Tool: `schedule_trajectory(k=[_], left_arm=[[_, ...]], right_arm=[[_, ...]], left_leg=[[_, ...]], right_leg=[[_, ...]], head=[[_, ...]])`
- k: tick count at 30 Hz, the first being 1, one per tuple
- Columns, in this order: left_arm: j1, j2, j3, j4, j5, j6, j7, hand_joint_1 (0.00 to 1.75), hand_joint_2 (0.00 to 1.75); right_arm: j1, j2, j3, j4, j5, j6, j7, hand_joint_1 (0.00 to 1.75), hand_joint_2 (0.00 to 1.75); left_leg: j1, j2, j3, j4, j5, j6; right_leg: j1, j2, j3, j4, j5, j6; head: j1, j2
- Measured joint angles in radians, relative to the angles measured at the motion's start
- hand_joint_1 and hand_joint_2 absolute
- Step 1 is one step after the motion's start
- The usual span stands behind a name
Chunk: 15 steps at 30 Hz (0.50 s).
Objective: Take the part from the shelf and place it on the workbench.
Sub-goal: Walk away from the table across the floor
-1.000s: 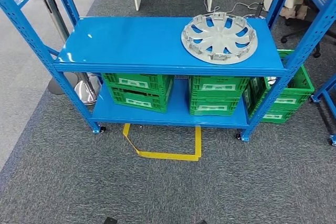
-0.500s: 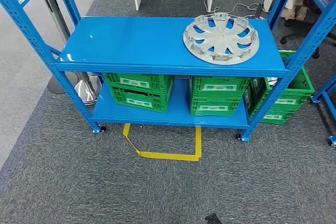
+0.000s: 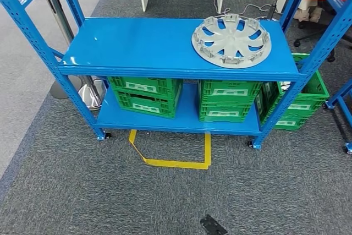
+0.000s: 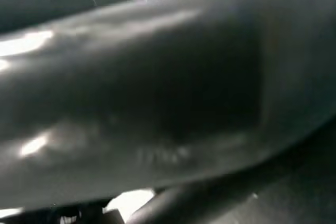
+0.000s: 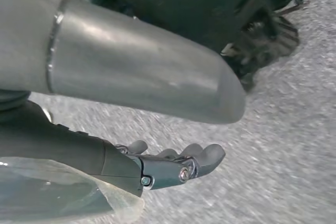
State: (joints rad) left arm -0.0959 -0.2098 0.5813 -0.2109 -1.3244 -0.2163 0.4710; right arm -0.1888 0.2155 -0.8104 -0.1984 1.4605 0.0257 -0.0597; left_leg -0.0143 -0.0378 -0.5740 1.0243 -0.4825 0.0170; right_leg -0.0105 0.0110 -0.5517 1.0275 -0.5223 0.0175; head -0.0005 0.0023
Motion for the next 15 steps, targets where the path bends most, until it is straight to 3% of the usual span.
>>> schedule_trajectory(k=[2,3,6,7,11,15], left_arm=[[-0.001,-0.004,-0.027,0.0,-0.037,0.071,0.003,0.0,1.75],[-0.001,-0.008,-0.044,0.0,-0.066,0.115,0.006,0.0,1.75],[-0.004,-0.015,-0.111,0.0,-0.143,0.19,0.026,0.0,0.44],[-0.004,-0.015,-0.124,0.001,-0.133,0.199,0.032,0.0,0.0],[0.003,-0.018,-0.086,0.001,0.022,0.246,0.019,0.0,1.75],[0.01,-0.023,-0.022,0.001,0.074,0.367,-0.019,0.0,1.75]], right_arm=[[-0.002,0.01,0.04,0.0,0.054,0.008,0.013,0.0,0.0],[-0.002,0.017,0.06,0.0,0.069,0.01,0.026,0.0,0.44],[0.004,0.034,0.098,0.002,0.076,0.019,0.058,0.0,1.75],[0.005,0.038,0.104,0.002,0.075,0.023,0.066,0.0,1.75],[0.003,0.041,0.124,0.003,0.089,0.037,0.098,0.0,0.0],[-0.007,0.039,0.14,0.002,0.083,0.026,0.132,0.0,0.0]], left_leg=[[0.0,0.0,0.0,0.0,0.0,0.0],[0.0,0.0,0.0,0.0,0.0,0.0],[0.0,0.0,0.0,0.0,0.0,0.0],[0.0,0.0,0.0,0.0,0.0,0.0],[0.0,0.0,-0.001,0.0,-0.001,0.0],[0.0,0.0,-0.001,0.0,-0.001,0.0]], right_leg=[[0.0,0.0,0.0,0.0,0.0,0.0],[0.0,0.0,0.0,0.0,0.0,0.0],[0.0,0.0,0.0,0.0,0.0,0.0],[0.0,0.001,0.0,0.0,0.0,0.0],[0.0,0.001,-0.001,-0.001,0.0,0.0],[0.0,0.001,-0.001,-0.001,0.0,0.0]], head=[[0.0,0.0],[0.0,0.0],[0.0,0.0],[0.0,0.0],[0.0,0.0],[0.0,0.0]])
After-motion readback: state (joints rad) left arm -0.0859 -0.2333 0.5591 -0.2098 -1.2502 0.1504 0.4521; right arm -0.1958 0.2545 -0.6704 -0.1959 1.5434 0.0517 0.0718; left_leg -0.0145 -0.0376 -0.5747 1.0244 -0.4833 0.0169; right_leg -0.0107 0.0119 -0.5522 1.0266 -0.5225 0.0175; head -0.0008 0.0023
